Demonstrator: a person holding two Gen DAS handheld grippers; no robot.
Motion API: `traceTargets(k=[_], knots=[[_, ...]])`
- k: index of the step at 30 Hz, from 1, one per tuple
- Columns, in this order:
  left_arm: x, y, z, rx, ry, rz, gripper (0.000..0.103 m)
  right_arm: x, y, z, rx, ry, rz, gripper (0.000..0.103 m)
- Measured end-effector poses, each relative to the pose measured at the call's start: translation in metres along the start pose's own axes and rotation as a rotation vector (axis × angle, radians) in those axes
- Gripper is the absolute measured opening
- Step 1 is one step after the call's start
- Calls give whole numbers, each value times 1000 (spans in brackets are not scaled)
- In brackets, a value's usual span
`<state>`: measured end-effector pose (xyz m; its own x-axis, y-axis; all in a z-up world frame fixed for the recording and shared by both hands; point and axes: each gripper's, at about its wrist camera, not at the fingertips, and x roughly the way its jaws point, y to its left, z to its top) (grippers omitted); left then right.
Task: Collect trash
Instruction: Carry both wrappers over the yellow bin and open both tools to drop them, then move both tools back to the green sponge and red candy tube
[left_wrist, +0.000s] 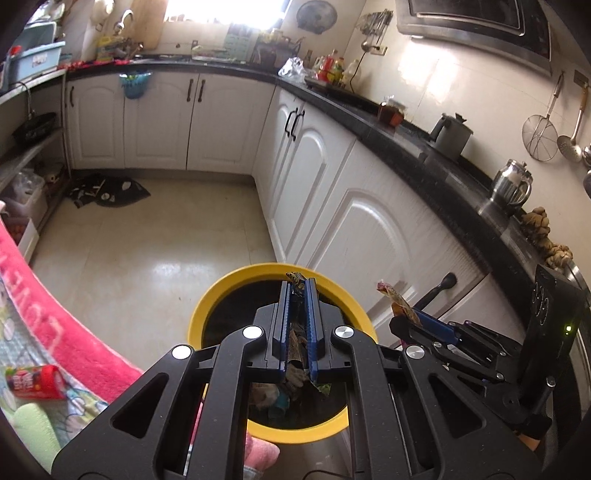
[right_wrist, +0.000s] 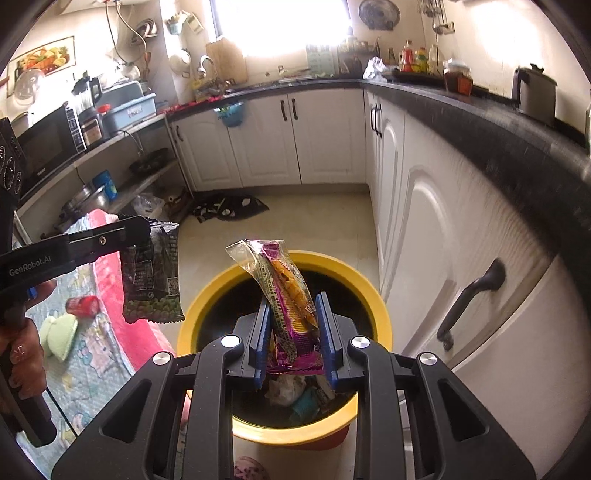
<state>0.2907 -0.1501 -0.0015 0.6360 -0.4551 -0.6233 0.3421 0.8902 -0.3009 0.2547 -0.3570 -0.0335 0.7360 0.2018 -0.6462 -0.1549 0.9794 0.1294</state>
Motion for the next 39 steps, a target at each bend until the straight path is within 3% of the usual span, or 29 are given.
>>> traceTargets(k=[9,12,14,16,18,23,26,39], knots=[[26,10,-9,-25,54,-5,4,36,-5,-11,12,83,5,25],[33,16,-12,-36,72,-2,8,45,-6,-13,7,100,4,35],[36,21,-14,-49,82,9,27,50,-7,-15,5,112,-3,40],[36,24,-16,-59,85,17,36,53,-8,-16,10,115,-12,49],[33,28,-18,-69,86,27,44,54,-9,-17,16,117,-18,50],[15,40,-22,-109,62,70,81,47,-6,-17,9,96,-37,59],[-2,48,-23,-128,36,108,90,40,1,-15,1,74,-41,63],[-90,87,-30,-228,-99,239,92,0,65,10,-102,-52,56,72]])
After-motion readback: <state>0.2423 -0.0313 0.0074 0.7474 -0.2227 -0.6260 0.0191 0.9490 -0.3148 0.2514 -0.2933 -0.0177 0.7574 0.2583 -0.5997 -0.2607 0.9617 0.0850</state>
